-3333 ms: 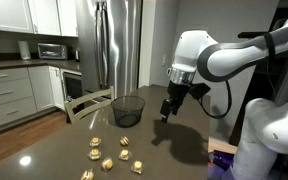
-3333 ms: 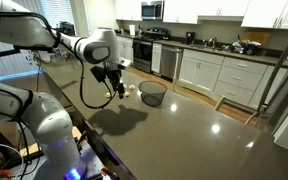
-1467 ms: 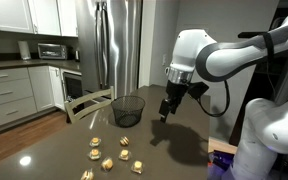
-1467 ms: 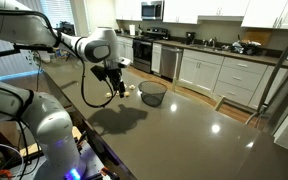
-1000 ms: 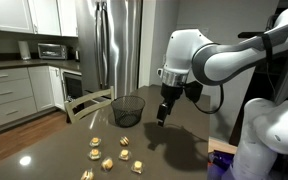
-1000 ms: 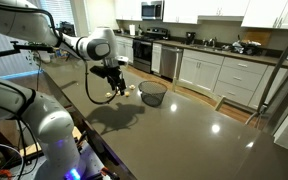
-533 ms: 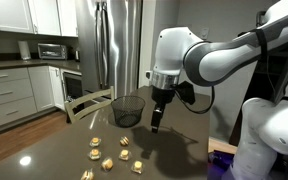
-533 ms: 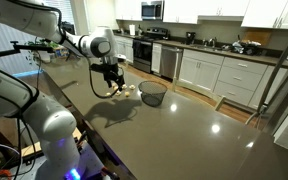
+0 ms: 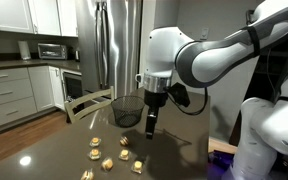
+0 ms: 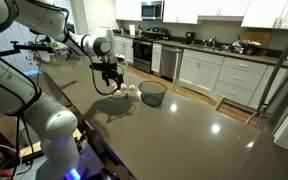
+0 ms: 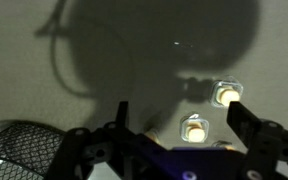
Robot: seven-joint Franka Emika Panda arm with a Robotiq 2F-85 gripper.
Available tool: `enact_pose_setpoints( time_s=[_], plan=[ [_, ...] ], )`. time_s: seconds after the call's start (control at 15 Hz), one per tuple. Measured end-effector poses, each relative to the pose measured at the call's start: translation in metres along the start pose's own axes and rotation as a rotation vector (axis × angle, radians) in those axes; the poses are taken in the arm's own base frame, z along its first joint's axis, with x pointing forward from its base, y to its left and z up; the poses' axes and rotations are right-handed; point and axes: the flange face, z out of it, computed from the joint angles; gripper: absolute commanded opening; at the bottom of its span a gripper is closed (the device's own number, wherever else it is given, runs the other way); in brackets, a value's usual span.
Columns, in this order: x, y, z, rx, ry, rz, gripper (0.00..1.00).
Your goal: Put one packet in the black basket
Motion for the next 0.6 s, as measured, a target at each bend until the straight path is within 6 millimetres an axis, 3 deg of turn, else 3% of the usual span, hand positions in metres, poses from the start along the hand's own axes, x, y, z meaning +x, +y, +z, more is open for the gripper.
enact_pose_setpoints(
  time_s=[0.6],
  plan=[
    [0.002,-0.049,0.010,0.045,-0.031,-0.075,1.00]
  ],
)
